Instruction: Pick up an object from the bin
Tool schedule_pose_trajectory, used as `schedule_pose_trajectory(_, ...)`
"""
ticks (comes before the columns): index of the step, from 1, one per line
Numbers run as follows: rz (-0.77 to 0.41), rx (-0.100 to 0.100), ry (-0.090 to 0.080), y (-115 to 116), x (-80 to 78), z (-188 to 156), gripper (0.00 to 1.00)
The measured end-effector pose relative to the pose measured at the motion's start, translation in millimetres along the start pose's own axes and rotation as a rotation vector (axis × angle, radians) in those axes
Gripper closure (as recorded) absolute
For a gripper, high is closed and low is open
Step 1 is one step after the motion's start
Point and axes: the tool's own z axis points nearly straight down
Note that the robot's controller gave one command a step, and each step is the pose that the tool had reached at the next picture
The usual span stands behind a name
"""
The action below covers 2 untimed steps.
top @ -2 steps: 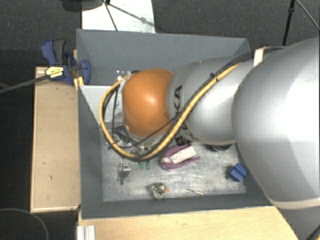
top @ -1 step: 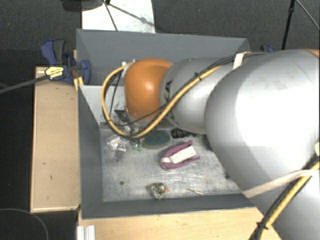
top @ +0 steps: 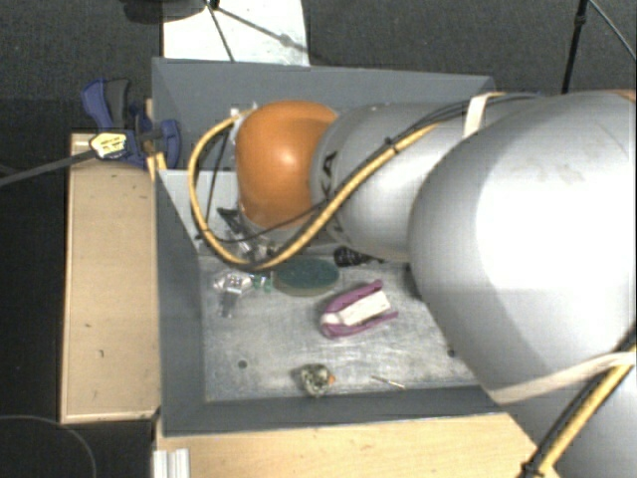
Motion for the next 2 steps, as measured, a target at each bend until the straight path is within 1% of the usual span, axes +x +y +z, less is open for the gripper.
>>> schedule_pose_trajectory(1, -0.096, 0.005, 0.005, -18.7, -0.2, -17.6, 0.0)
schedule_pose_trajectory(2, -0.176, 0.001, 0.002, -25.5, -6.2, 30.6, 0.0)
